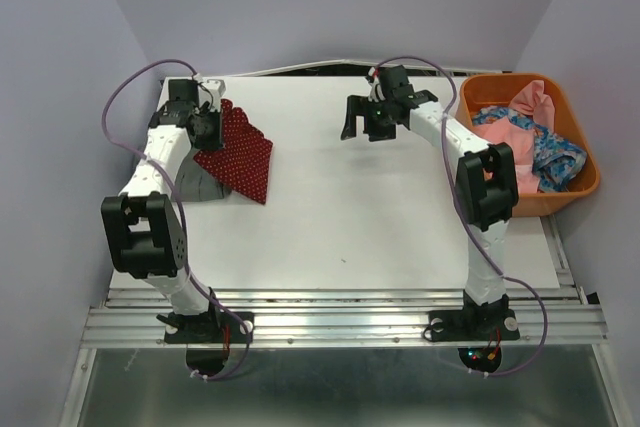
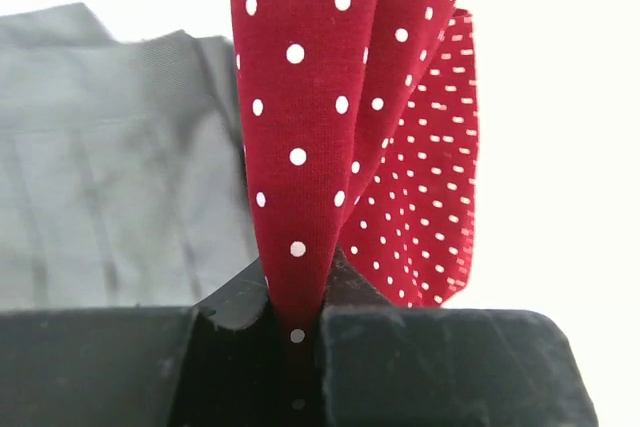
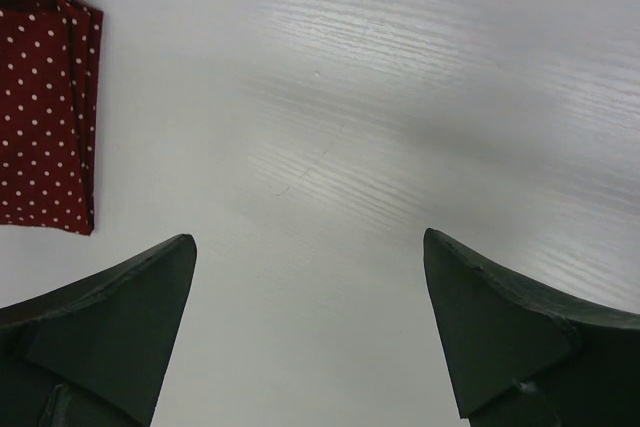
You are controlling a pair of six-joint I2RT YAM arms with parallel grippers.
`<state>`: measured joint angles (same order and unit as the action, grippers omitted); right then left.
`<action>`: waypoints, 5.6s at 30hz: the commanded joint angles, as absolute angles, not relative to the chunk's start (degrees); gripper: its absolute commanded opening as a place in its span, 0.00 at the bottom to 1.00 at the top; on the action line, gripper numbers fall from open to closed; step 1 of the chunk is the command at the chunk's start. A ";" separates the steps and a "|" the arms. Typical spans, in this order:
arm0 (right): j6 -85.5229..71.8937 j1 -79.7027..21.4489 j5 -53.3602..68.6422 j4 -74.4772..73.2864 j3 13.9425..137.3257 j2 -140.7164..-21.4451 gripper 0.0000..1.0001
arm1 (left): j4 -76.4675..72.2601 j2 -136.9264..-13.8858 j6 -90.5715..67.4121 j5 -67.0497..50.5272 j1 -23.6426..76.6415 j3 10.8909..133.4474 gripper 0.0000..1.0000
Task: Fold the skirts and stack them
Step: Neatly place the folded skirt to the corner, then grab the skirt from the pile, then move the skirt to the center of the board
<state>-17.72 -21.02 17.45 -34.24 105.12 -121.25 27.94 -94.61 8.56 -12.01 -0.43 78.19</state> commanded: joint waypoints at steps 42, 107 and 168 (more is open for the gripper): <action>-16.09 -20.74 20.39 -32.17 104.42 -119.71 1.00 | 19.26 -103.79 21.79 -7.56 -18.46 80.60 0.04; 47.72 29.27 -5.45 -63.47 103.45 -101.69 1.00 | 17.49 -94.57 14.41 -11.43 13.89 87.18 0.99; 1.33 -0.08 31.19 -12.75 98.72 -81.04 0.01 | 9.49 -84.38 6.85 -32.70 1.93 85.70 0.98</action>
